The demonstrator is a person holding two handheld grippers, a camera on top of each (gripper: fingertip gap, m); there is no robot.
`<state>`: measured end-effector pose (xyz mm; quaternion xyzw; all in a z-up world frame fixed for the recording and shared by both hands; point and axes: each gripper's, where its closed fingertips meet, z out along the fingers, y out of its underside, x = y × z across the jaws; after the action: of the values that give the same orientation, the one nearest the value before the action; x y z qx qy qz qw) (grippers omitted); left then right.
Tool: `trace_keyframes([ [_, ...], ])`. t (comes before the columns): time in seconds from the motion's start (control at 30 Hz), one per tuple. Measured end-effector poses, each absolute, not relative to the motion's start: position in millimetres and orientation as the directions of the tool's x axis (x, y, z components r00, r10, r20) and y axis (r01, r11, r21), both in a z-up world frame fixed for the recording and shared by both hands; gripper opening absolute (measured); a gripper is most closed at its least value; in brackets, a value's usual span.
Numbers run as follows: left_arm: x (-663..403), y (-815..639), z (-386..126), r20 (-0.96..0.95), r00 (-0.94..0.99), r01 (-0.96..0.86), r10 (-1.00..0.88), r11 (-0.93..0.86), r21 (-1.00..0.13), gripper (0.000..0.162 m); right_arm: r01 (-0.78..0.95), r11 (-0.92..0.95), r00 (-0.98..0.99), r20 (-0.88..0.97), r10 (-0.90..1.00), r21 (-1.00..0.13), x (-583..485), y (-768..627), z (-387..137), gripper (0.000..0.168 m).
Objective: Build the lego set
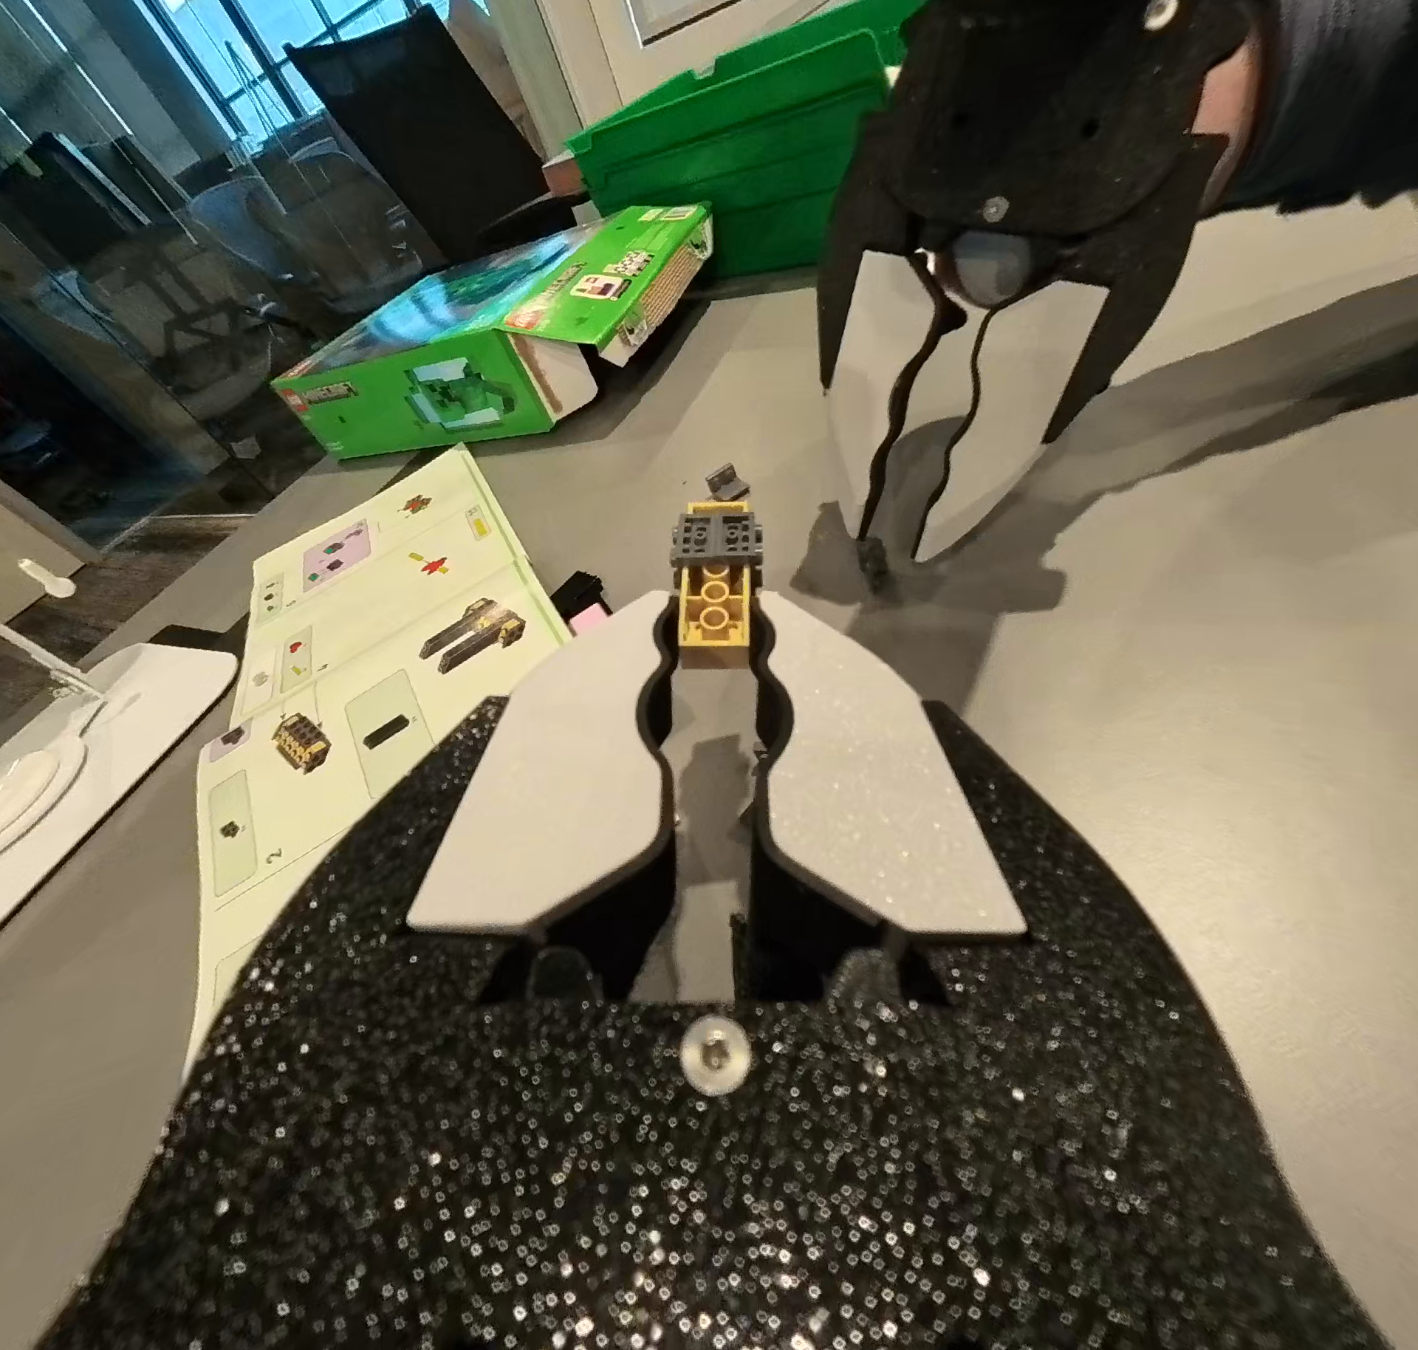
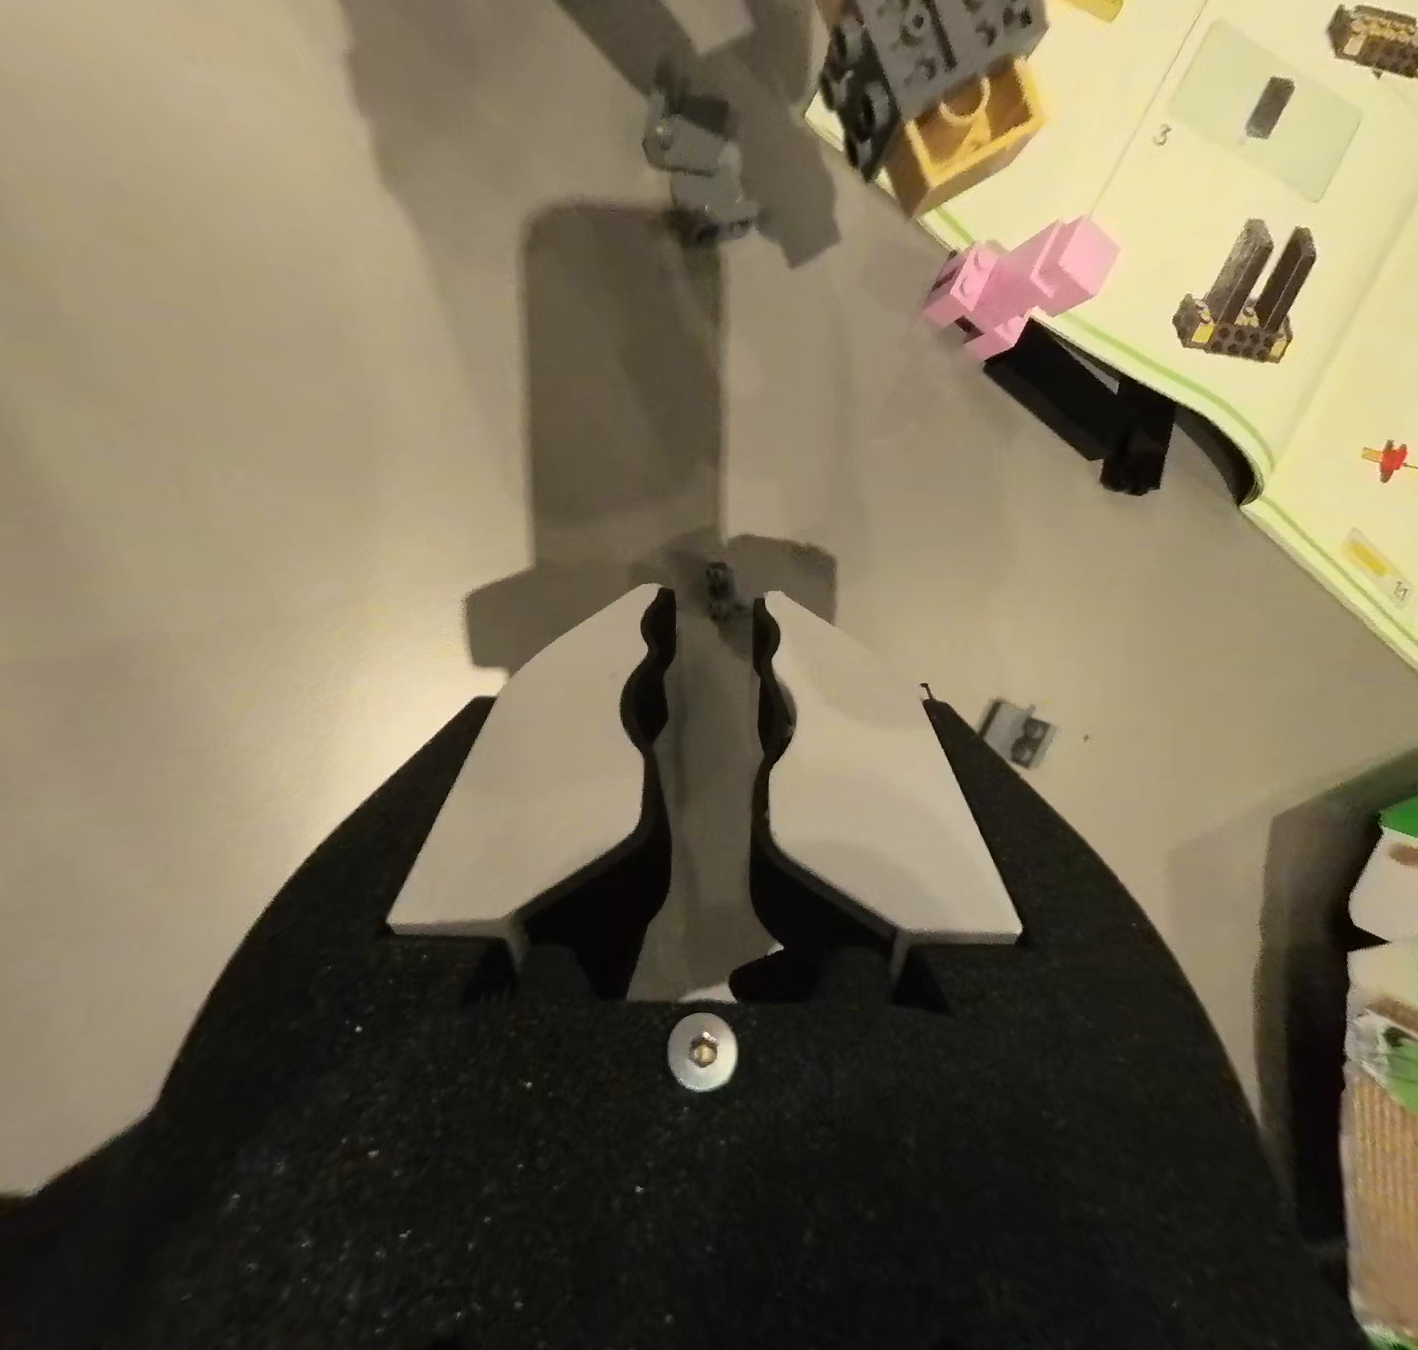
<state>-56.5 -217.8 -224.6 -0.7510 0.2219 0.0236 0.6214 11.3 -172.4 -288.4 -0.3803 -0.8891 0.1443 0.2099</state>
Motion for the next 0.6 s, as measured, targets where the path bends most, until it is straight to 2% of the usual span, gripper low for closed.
trace_keyframes([
  [0.3, -56, -218, -226, -0.294, 0.903, -0.349, -0.312, -0.135, -0.927, 0.016, 0.636, 0.703, -0.645, 0.280, 0.711, -0.318, 2, -168, -299, 0.005],
  [0.37, -57, -218, -226, -0.289, 0.904, -0.345, -0.314, -0.137, -0.929, 0.016, 0.644, 0.672, -0.625, 0.256, 0.737, -0.365, 0, -168, -298, 0.003],
  [0.43, -57, -218, -226, -0.280, 0.906, -0.336, -0.316, -0.138, -0.932, 0.016, 0.651, 0.603, -0.598, 0.178, 0.781, -0.460, -1, -172, -294, 0.003],
  [0.6, -55, -218, -226, -0.251, 0.908, -0.311, -0.334, -0.139, -0.940, 0.017, 0.623, 0.323, -0.497, -0.041, 0.867, -0.712, -6, -177, -266, 0.003],
])
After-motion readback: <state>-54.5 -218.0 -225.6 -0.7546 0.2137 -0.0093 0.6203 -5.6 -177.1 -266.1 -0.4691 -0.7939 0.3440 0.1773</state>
